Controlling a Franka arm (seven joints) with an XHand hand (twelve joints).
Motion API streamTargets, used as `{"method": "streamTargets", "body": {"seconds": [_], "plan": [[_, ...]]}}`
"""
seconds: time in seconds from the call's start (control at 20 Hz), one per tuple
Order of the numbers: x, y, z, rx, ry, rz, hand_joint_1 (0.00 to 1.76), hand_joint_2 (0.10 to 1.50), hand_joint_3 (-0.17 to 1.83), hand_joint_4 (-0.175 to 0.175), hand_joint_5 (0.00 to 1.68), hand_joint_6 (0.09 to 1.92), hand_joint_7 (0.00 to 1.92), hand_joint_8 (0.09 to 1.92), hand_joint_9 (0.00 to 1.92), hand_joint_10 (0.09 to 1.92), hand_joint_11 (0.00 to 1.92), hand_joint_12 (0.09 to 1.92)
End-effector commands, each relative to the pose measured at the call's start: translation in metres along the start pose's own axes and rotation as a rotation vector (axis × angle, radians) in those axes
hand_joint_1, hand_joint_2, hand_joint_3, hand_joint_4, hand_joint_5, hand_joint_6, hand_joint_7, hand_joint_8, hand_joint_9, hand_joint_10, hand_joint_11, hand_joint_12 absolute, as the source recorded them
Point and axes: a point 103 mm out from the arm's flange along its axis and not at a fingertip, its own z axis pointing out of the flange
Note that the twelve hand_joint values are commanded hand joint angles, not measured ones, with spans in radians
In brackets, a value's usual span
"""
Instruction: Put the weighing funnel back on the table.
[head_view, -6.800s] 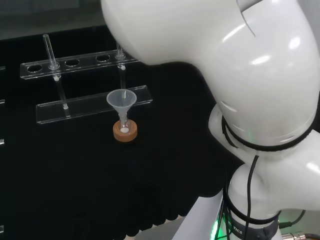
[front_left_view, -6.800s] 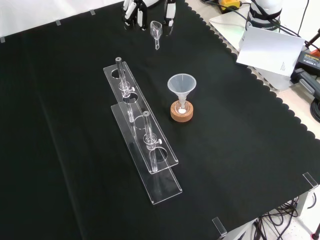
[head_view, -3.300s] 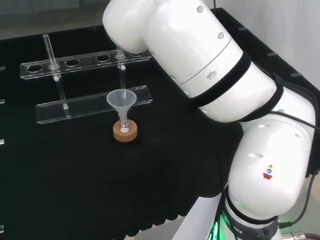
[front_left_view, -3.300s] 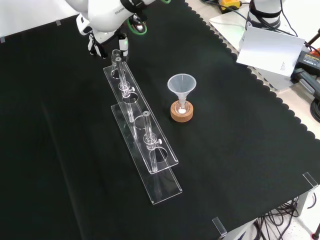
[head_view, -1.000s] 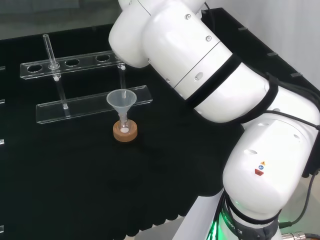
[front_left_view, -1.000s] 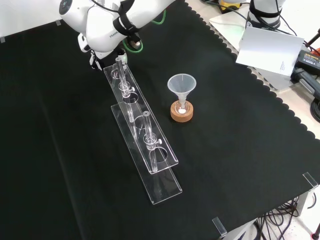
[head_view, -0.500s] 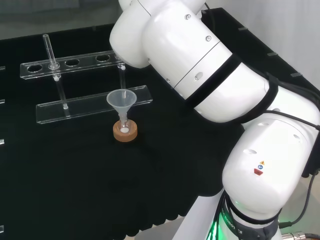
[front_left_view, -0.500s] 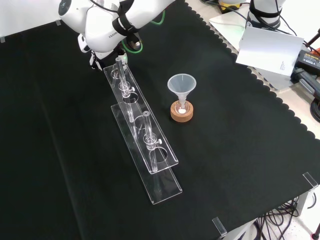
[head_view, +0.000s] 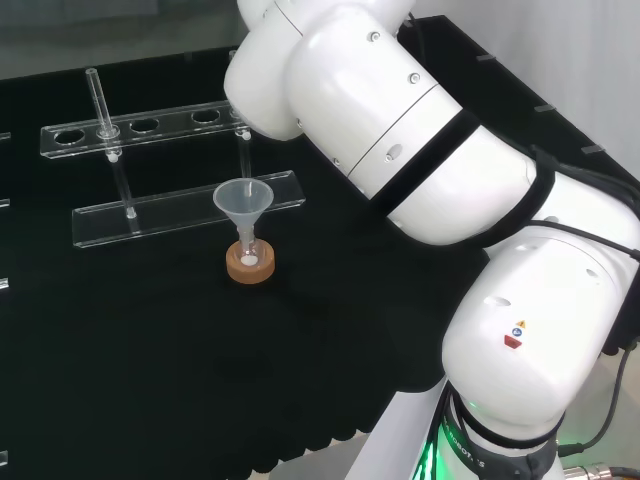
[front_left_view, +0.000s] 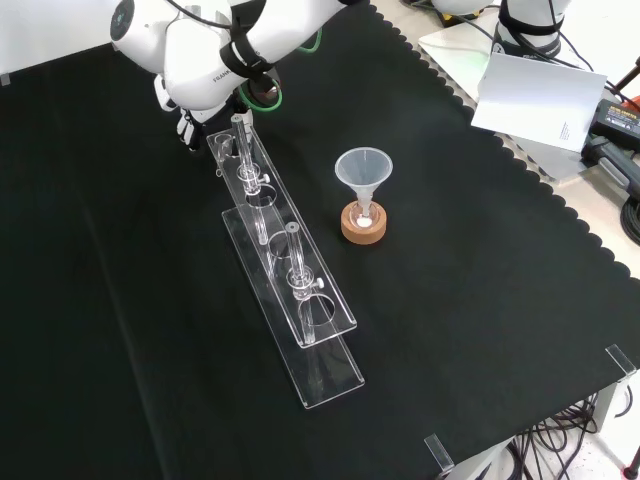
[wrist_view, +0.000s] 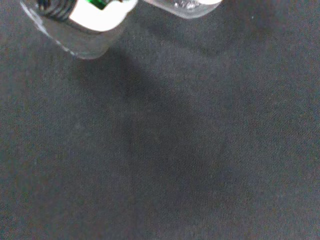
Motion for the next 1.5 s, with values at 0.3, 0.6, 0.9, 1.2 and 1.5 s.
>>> {"method": "streamTargets", "body": {"seconds": [0.3, 0.6, 0.9, 1.2, 1.5], "plan": [[-0.004, -0.029, -0.023, -0.05, 0.029, -0.016, 0.85, 0.67, 0.49, -0.013, 0.38, 0.44, 0.27, 0.68, 0.59, 0.56, 0.48, 1.27], [-0.006, -0.067, -0.047, -0.113, 0.051, -0.003, 0.8, 0.65, 0.49, -0.014, 0.37, 0.33, 0.24, 0.68, 0.55, 0.6, 0.43, 1.3], [-0.011, -0.108, -0.063, -0.162, 0.071, 0.025, 0.79, 0.66, 0.47, -0.014, 0.38, 0.27, 0.23, 0.67, 0.54, 0.61, 0.42, 1.31], [-0.013, -0.14, -0.075, -0.205, 0.072, 0.043, 0.78, 0.66, 0.46, -0.014, 0.39, 0.25, 0.24, 0.68, 0.54, 0.61, 0.42, 1.31], [-0.009, -0.168, -0.082, -0.239, 0.077, 0.044, 0.78, 0.66, 0.46, -0.015, 0.39, 0.24, 0.25, 0.68, 0.55, 0.61, 0.42, 1.31]]}}
